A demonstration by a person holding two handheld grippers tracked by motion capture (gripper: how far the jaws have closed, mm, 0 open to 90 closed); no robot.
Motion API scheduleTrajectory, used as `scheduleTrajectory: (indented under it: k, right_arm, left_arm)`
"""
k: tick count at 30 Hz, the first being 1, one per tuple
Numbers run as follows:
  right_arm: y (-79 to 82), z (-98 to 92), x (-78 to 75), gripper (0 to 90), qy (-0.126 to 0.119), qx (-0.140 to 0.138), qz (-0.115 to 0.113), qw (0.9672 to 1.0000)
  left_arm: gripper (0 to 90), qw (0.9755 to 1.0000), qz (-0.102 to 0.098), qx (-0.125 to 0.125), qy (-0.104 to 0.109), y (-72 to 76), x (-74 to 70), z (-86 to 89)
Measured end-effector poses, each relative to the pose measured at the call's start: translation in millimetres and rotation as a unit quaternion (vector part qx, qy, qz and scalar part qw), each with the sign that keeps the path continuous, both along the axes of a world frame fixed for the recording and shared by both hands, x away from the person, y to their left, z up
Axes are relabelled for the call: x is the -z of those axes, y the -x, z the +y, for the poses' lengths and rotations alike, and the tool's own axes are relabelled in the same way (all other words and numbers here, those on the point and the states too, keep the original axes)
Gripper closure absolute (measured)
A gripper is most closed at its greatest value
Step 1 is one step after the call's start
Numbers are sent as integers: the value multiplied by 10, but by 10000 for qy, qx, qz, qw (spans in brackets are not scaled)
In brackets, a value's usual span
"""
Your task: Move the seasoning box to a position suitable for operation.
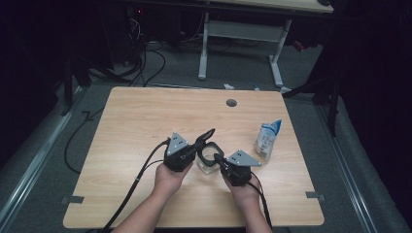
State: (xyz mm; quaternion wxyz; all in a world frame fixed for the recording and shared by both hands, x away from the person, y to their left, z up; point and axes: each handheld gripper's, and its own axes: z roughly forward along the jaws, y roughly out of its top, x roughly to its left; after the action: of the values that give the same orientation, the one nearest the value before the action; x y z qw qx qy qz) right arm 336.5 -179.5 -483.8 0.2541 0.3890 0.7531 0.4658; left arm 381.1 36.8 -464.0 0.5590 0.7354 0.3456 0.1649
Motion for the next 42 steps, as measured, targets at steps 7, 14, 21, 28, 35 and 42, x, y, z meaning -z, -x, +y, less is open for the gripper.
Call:
scheduleTrajectory:
  k: [7,14,21,28,35,42]
  right_arm:
    - [2,-4,6,900,-43,0,-3,10000]
    - [0,-14,11,900,-56,-28,-24,10000]
    - [5,-21,14,900,-86,-38,-11,10000]
    - [6,-29,16,900,-87,-58,-25,9999]
    - [8,-30,17,900,-87,-59,-36,9999]
    - [23,-94,-31,896,-134,25,-77,9999]
  left_arm:
    - [900,9999,1,-118,-29,-52,4,26]
    - [900,9997,40,-231,-21,-103,10,54]
    - [900,9996,124,-266,-1,-145,34,61]
    - [900,9996,131,-270,-11,-150,36,59]
    - [900,9995,147,-267,-24,-148,29,57]
    - [900,9996,-100,-119,-218,-11,-41,149]
